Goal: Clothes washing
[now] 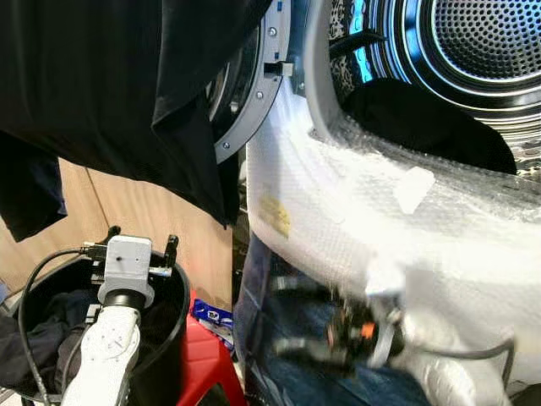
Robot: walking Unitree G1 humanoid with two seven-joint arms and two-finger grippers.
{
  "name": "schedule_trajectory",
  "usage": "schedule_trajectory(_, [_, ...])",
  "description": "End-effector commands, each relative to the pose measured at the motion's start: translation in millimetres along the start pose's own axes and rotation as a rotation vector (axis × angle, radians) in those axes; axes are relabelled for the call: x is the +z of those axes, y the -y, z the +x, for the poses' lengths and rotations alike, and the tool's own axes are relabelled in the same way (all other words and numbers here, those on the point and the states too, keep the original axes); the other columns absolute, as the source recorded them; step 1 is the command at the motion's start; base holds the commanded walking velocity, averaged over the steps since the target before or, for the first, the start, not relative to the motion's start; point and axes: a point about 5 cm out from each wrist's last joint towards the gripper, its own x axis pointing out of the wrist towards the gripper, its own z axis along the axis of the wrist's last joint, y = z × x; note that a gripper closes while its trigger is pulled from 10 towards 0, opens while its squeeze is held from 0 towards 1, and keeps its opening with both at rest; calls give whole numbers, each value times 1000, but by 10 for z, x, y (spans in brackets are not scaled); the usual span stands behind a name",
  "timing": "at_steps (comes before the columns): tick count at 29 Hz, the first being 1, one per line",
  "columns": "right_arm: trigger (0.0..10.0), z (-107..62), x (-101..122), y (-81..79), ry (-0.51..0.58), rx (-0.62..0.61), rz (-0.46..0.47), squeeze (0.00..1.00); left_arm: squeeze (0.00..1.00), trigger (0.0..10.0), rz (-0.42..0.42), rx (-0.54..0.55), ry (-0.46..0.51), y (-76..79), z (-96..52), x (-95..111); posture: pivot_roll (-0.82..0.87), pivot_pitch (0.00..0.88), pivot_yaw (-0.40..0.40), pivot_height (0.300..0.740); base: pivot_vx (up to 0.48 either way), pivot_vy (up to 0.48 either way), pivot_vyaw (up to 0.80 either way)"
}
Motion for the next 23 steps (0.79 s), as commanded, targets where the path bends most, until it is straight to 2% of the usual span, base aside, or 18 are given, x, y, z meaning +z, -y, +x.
schedule_trajectory(1, [10000,-175,-301,183,-88,-179,56,1000,0,10000,-12,14,9,-55,36,90,15,0,-43,740,0,0,0])
schedule_trajectory(4, [10000,-284,-524,263,-145,-294,100,1000,0,10000,-29,37,-10,-102,34,90,24,0,-43,740,0,0,0])
schedule_trajectory(7, [10000,-494,-847,378,-225,-534,154,1000,0,10000,4,70,-86,-170,30,64,31,0,-44,740,0,0,0])
schedule_trajectory(8, [10000,-494,-847,378,-225,-534,154,1000,0,10000,4,70,-86,-170,30,64,31,0,-44,740,0,0,0])
schedule_trajectory(10, [10000,-750,-1168,420,-327,-840,210,1000,0,10000,-30,121,-144,-248,59,81,39,0,-43,740,0,0,0])
schedule_trajectory(13, [10000,-992,-1411,390,-447,-1131,231,1000,0,10000,-103,202,-200,-333,63,91,36,0,-38,740,0,0,0])
schedule_trajectory(14, [10000,-1063,-1475,365,-458,-1220,257,1000,0,10000,-141,223,-233,-355,51,77,34,0,-37,740,0,0,0])
schedule_trajectory(15, [10000,-1162,-1608,291,-484,-1354,312,1000,0,10000,-157,228,-306,-407,17,40,43,0,-30,740,0,0,0])
schedule_trajectory(17, [10000,-1188,-1661,256,-501,-1395,330,1000,0,10000,-137,196,-334,-426,3,26,43,0,-30,740,0,0,0])
schedule_trajectory(18, [10000,-1198,-1737,211,-544,-1435,344,1000,0,10000,-63,94,-361,-455,-26,16,61,0,-26,740,0,0,0])
schedule_trajectory(19, [10000,-1197,-1766,194,-564,-1447,348,1000,0,10000,-25,39,-369,-463,-41,13,61,0,-26,740,0,0,0])
schedule_trajectory(20, [10000,-1194,-1792,178,-583,-1457,354,420,0,10000,9,-25,-382,-464,-65,2,62,0,-26,740,0,0,0])
schedule_trajectory(21, [10000,-1193,-1826,156,-609,-1469,365,0,0,10000,53,-126,-381,-444,-101,-2,62,0,-26,740,0,0,0])
schedule_trajectory(23, [10000,-1185,-1870,133,-653,-1487,362,0,0,10000,141,-306,-349,-405,-184,36,65,0,-25,740,0,0,0])
